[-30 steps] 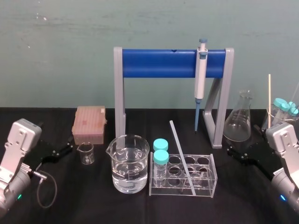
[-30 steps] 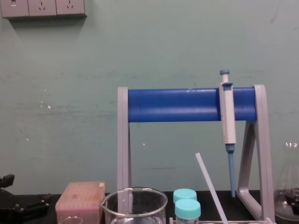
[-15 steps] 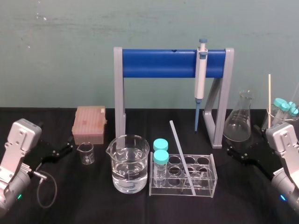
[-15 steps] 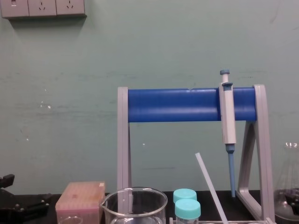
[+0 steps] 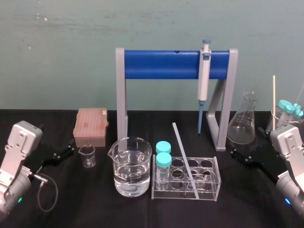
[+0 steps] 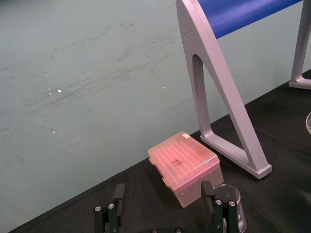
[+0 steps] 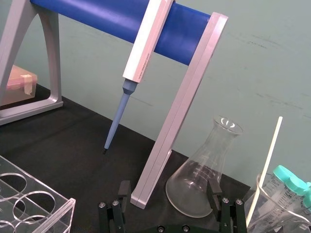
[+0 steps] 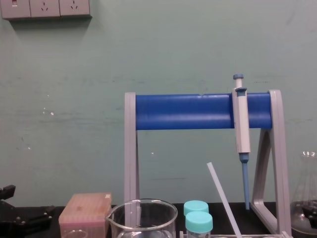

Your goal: Pick up the stirring rod with one hand, then place it down.

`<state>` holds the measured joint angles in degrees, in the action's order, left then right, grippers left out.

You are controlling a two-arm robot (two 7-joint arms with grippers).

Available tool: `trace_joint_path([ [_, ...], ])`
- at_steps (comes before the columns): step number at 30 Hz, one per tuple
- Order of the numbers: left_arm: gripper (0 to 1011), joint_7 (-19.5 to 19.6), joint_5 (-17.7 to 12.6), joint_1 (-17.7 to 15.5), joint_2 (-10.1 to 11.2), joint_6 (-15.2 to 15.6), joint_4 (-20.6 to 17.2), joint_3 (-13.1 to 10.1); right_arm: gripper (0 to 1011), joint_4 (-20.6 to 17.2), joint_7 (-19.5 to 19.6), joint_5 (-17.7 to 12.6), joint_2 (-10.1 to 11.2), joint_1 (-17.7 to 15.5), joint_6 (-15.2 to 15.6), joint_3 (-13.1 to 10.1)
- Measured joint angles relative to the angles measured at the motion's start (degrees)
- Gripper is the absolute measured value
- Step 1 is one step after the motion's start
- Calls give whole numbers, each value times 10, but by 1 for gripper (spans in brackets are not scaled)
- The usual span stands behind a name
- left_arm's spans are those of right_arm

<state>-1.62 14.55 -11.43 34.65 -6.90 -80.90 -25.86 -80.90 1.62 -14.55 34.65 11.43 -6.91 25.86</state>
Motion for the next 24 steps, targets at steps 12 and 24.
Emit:
trace_joint_path([
  [12,1000,0,0,0,0,0,0,0,1000,0,0,0,0,0,0,0],
  [24,1000,0,0,0,0,0,0,0,1000,-21,-49,-54,1,-5,53,-31],
])
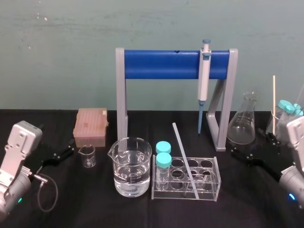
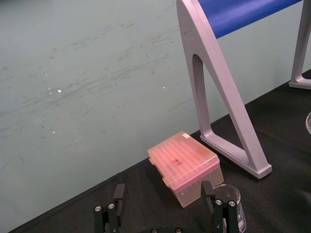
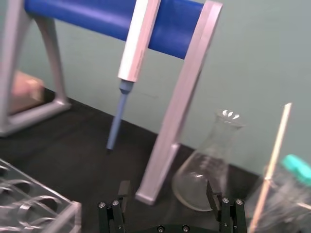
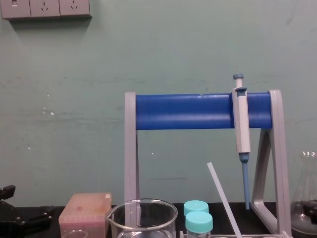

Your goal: Pick up the stirring rod with one hand, then place it down.

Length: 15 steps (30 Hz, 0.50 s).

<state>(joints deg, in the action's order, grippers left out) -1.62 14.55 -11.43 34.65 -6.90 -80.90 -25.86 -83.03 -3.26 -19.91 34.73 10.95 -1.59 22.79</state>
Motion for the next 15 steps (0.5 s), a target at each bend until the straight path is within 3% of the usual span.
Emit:
trace_joint_path([
  [2,1000,0,0,0,0,0,0,0,1000,-12,-27,-30,2,-3,18,-10],
  [4,1000,0,0,0,0,0,0,0,1000,-35,-87,-90,5,-7,49,-27],
  [6,1000,0,0,0,0,0,0,0,1000,-45,-109,-110,5,-7,59,-33],
  [9,1000,0,0,0,0,0,0,0,1000,-64,-152,-136,7,-7,73,-38],
  [15,1000,0,0,0,0,0,0,0,1000,-83,-213,-139,7,2,74,-26],
])
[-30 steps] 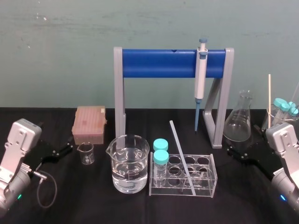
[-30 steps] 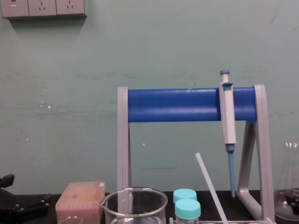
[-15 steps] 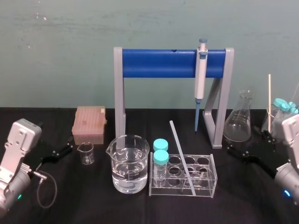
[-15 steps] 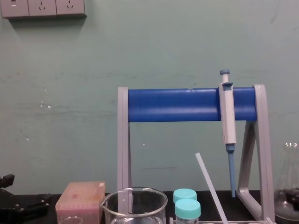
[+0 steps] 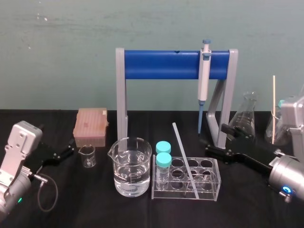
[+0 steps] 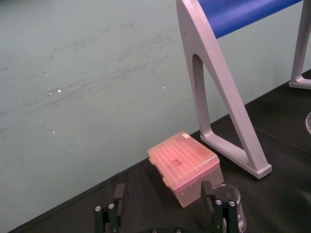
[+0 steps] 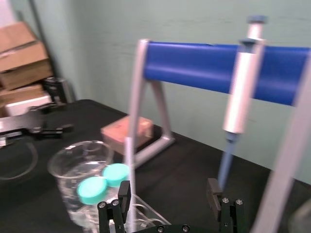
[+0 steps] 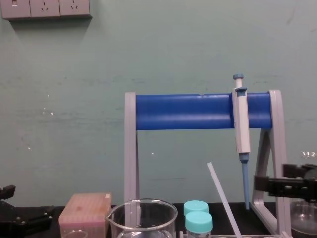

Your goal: Pick up the stirring rod with one hand, then place it down.

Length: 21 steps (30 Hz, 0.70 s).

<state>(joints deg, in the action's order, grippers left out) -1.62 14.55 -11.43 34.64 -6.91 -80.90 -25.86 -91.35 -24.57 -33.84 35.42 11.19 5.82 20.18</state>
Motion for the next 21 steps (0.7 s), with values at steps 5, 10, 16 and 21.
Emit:
trace_joint_path([
  [5,1000,0,0,0,0,0,0,0,1000,7,-27,9,-9,19,3,18],
  [10,1000,0,0,0,0,0,0,0,1000,33,-46,21,-27,51,11,42],
  [16,1000,0,0,0,0,0,0,0,1000,69,-63,31,-53,89,15,66],
  [21,1000,0,0,0,0,0,0,0,1000,91,-67,39,-67,109,19,80],
])
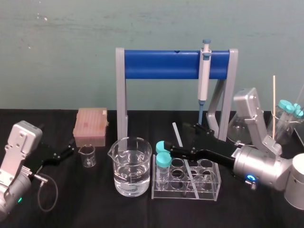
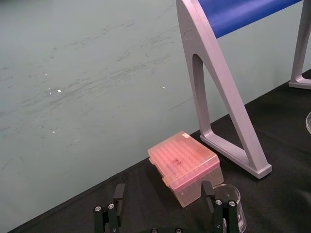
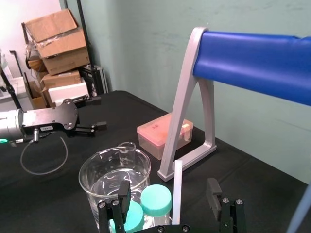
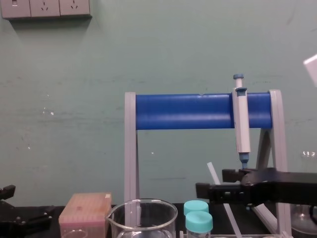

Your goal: Pick up the stirring rod with one hand, then place it down.

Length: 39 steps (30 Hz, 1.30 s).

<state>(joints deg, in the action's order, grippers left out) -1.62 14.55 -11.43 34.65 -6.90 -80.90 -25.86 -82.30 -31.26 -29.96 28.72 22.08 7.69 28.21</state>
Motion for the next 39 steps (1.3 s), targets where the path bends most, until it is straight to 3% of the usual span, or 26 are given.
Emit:
trace_joint_path([
  [10,1000,0,0,0,0,0,0,0,1000,35,0,8,-19,22,7,11],
  [22,1000,0,0,0,0,0,0,0,995,38,0,11,-20,25,4,12],
  [30,1000,0,0,0,0,0,0,0,837,37,0,10,-20,24,4,12],
  [39,1000,0,0,0,0,0,0,0,520,37,0,9,-20,23,5,11],
])
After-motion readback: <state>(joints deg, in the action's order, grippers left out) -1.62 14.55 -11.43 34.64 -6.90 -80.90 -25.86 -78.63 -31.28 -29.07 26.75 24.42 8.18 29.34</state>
